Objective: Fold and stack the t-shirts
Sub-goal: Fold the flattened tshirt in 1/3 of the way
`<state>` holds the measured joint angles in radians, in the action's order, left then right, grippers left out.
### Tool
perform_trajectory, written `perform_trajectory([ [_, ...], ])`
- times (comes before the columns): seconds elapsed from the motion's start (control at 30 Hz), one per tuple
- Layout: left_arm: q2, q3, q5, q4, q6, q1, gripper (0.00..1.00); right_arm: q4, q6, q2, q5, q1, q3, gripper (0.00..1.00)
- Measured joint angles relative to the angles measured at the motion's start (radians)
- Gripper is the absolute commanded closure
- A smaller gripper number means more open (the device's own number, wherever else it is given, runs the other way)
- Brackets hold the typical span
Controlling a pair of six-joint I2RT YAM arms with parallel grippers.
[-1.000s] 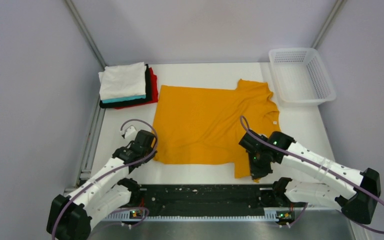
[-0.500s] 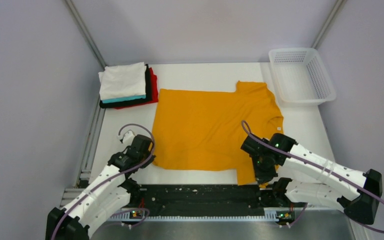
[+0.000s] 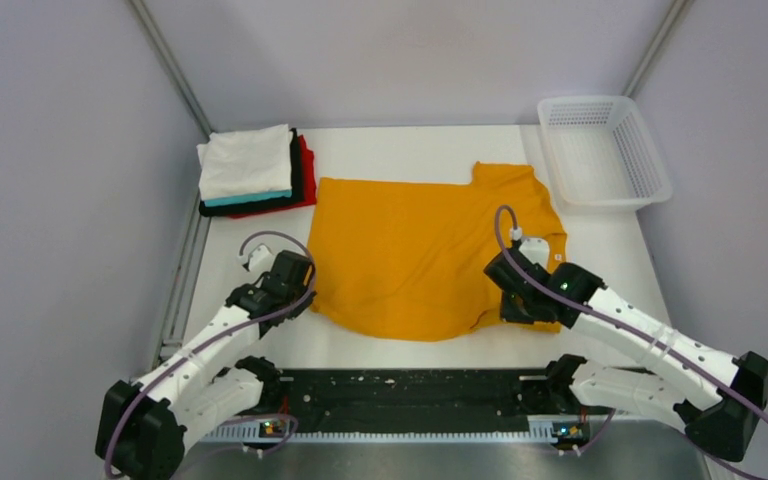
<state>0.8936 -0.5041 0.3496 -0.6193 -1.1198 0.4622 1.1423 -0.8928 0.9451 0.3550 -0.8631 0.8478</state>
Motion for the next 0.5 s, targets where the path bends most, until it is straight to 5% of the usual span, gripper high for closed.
perform_trajectory([
  [0.5,0.272,-0.182,0.034,0.063,-0.06,-0.084,1.0,-0.426,0.187,0.021,0.175,0.217,-0.021,1.0],
])
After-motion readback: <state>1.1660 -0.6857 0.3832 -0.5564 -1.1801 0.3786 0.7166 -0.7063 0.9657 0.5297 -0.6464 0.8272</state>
